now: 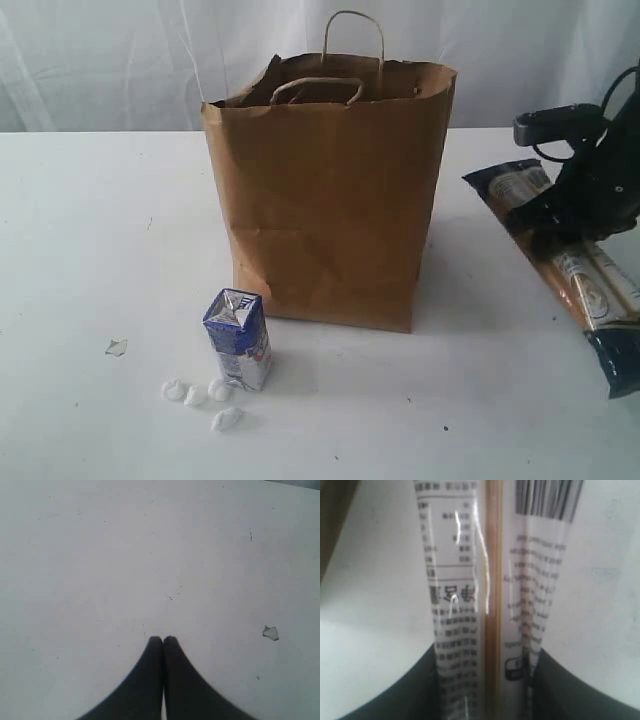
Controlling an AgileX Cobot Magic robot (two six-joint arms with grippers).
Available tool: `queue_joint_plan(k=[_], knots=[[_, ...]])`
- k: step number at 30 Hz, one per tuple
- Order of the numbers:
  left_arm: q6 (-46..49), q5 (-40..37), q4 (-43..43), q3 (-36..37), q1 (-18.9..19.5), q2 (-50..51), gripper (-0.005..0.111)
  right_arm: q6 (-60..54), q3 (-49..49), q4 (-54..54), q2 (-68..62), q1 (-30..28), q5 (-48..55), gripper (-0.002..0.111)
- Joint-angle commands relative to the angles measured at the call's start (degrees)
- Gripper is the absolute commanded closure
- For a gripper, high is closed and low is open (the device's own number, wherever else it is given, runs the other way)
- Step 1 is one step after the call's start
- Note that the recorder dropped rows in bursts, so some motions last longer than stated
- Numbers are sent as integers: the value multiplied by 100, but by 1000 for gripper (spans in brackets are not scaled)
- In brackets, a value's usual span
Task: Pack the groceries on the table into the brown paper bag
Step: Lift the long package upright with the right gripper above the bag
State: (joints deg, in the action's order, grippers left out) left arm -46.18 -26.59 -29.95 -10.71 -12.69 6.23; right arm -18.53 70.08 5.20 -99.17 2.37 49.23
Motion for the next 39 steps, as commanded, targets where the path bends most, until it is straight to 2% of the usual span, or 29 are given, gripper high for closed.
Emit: queue_joint_plan(k=[1,12,18,25,30,39], knots=[[-13,-5,-52,33,-4,13,107,-74,71,44,616,-153,-280,108],[-13,-5,-52,33,-4,13,107,100,591,57,2308,-522,-628,108],[-13,-5,-52,33,-4,13,107,100,991,1074,2970,-522,-1275,108],[-13,-5,-52,33,-4,13,107,-203,1134,3714,2987,-522,-2015,108],[-13,-5,-52,33,-4,13,107,-739,1134,5217,2824,-522,-2093,108],[-13,-5,-52,33,-4,13,107,-3436,1230,9278,2444,-167,-2107,108]])
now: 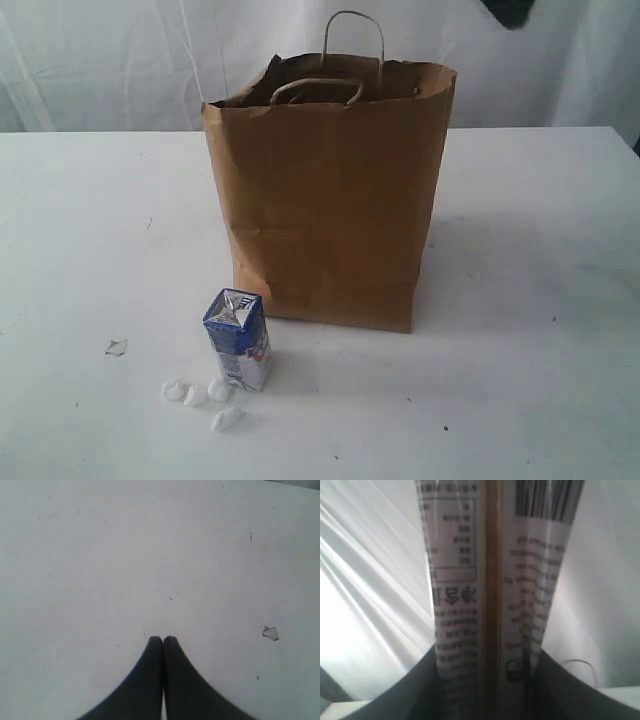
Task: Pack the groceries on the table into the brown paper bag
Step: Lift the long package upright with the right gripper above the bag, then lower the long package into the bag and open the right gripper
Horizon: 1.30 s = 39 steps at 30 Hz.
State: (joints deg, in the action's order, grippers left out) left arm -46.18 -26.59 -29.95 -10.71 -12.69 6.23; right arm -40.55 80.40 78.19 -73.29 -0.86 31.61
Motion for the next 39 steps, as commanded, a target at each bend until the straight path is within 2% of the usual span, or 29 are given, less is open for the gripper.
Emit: queue_joint_plan(k=[1,13,16,20,26,33,39], knots=[[-13,-5,-52,33,-4,13,107,-1420,224,2175,-221,216,-302,108],[-13,-5,-52,33,-4,13,107,-2213,848,2175,-1565,1043,203,108],[-13,-5,-52,33,-4,13,107,-2839,848,2175,-1913,1210,58,108],[-13,-5,-52,33,-4,13,107,-3395,848,2175,-2226,1247,-12,108],[-13,-5,-52,33,-4,13,107,-3427,848,2175,-2598,1247,-75,108],[-13,-5,-52,33,-4,13,107,-3993,848,2175,-2951,1551,191,108],[-13,-5,-52,33,-4,13,107,-4038,848,2175,-3139,1802,379,108]])
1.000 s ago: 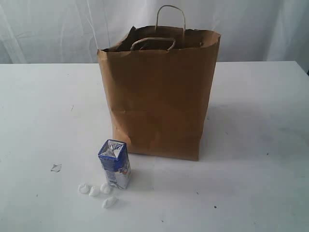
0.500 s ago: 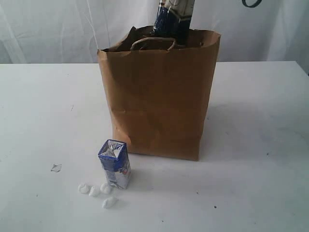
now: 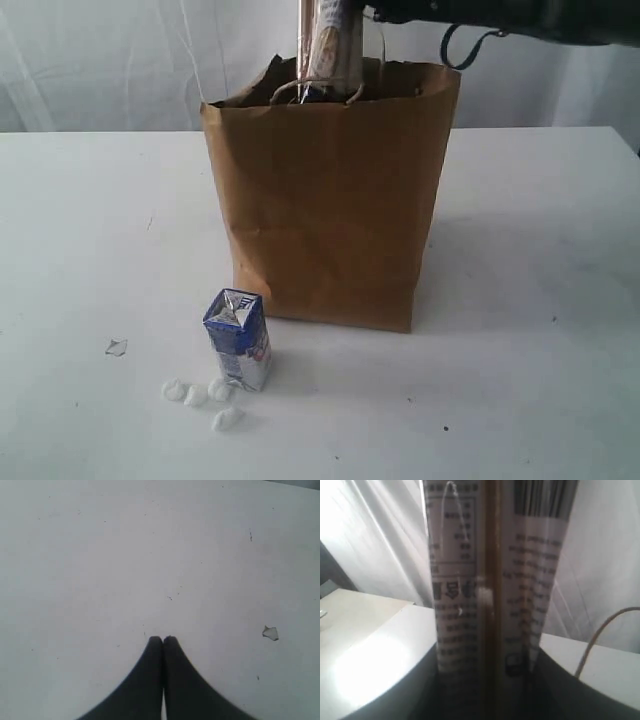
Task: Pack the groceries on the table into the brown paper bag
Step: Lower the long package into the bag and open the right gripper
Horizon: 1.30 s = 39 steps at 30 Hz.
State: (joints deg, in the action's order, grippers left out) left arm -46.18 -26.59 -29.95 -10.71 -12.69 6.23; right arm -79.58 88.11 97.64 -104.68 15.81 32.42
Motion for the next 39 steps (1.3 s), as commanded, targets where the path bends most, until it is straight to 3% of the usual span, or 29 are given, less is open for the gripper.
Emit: queue_joint_plan(k=[1,12,31,34,39], knots=[[-13,-5,-52,33,-4,13,107,-135,55,230,-45,195,387,108],[-13,-5,-52,33,-4,13,107,-433,52,230,-728,479,116,108],[-13,-5,-52,33,-4,13,107,-411,52,-17,-854,639,758,107],[-13,-5,-52,33,-4,13,107,-304,52,-588,-749,639,758,99],[-13,-5,-52,33,-4,13,107,252,52,-1196,-696,639,758,71]])
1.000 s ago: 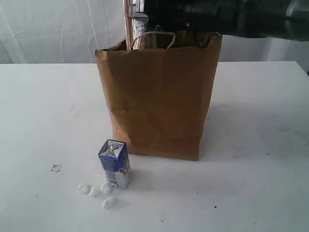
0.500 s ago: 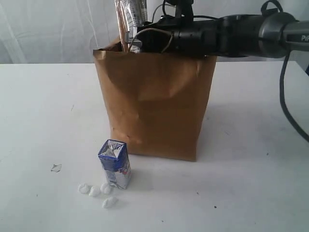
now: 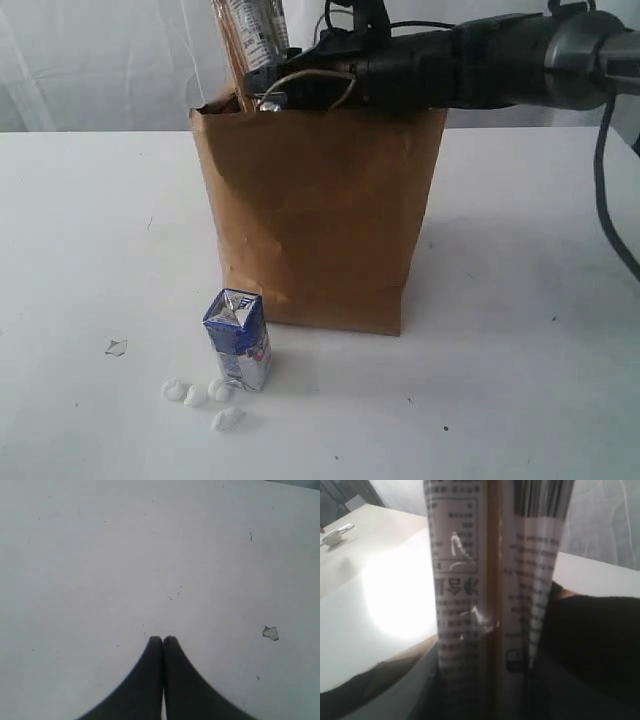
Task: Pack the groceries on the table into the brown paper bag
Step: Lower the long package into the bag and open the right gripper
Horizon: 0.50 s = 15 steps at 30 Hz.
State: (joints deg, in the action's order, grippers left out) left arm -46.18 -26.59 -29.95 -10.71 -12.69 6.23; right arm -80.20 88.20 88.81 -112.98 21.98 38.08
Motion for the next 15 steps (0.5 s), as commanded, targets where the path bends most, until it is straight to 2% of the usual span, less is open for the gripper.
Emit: queue_joint_plan(k=[1,2,6,15], knots=[[-13,-5,-52,33,-4,13,107,365,42,-375,135,22,204,65],[-13,-5,-52,33,-4,13,107,399,42,-413,135,22,233,58],[-13,-5,-52,33,-4,13,107,409,42,-413,158,22,333,44],[-13,-5,-52,33,-4,13,107,1191,42,-784,504,22,954,43]])
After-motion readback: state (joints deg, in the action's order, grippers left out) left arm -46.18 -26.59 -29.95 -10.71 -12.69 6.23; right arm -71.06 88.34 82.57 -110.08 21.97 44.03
